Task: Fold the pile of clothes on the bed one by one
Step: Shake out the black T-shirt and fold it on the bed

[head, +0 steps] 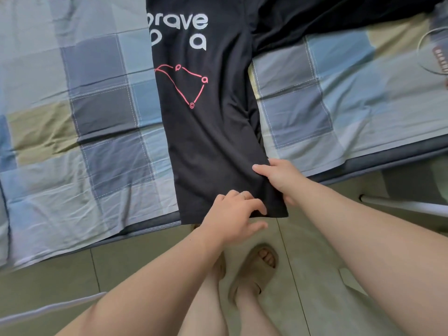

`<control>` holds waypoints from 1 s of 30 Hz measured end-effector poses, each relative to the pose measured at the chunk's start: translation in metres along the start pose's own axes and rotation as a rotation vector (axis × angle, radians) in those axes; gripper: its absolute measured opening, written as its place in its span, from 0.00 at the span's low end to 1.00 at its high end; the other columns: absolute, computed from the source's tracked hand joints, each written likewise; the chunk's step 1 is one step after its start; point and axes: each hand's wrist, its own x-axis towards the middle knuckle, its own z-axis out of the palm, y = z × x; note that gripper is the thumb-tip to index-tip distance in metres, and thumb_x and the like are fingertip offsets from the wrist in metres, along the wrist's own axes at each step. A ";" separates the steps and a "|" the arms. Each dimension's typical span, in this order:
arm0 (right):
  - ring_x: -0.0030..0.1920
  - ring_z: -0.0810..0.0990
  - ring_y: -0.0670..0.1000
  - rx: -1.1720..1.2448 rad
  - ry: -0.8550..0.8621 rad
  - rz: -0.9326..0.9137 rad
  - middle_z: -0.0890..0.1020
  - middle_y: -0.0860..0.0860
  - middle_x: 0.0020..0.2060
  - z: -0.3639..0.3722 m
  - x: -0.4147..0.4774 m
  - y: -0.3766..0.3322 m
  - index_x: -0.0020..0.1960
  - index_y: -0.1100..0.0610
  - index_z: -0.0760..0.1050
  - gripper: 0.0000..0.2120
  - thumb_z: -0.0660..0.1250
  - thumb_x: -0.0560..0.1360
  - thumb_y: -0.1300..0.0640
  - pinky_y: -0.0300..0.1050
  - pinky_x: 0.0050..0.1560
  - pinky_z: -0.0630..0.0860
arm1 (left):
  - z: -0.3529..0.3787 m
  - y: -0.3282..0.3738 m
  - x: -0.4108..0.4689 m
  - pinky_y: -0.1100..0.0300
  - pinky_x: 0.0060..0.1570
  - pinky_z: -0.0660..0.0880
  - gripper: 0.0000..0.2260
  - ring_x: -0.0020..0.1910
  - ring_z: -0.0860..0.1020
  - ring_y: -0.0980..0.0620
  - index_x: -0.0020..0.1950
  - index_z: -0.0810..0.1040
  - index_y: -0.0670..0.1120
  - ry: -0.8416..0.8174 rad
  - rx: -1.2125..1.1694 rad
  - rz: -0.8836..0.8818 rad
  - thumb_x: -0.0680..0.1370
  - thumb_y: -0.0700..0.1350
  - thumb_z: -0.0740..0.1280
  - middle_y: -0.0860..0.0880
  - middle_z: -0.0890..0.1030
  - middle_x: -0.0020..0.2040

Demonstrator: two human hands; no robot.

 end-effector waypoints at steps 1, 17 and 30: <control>0.48 0.84 0.54 -0.020 0.063 -0.044 0.86 0.53 0.46 0.000 0.000 0.001 0.51 0.56 0.81 0.06 0.70 0.77 0.55 0.50 0.51 0.81 | 0.001 -0.006 -0.004 0.52 0.62 0.64 0.16 0.65 0.68 0.51 0.62 0.76 0.61 0.006 0.023 0.011 0.77 0.64 0.65 0.58 0.73 0.66; 0.48 0.77 0.53 -0.362 0.292 -0.106 0.78 0.48 0.44 -0.003 0.035 -0.010 0.51 0.58 0.74 0.16 0.69 0.77 0.45 0.48 0.50 0.73 | 0.009 -0.080 -0.017 0.54 0.45 0.63 0.07 0.50 0.70 0.45 0.52 0.68 0.51 0.036 0.321 -0.267 0.77 0.48 0.65 0.51 0.73 0.53; 0.53 0.75 0.55 -0.479 0.396 -0.031 0.77 0.52 0.52 -0.030 0.029 -0.028 0.59 0.54 0.73 0.15 0.66 0.77 0.47 0.50 0.51 0.72 | -0.026 -0.073 -0.003 0.53 0.54 0.67 0.12 0.55 0.71 0.48 0.51 0.74 0.52 -0.381 0.114 -0.349 0.76 0.58 0.66 0.53 0.78 0.52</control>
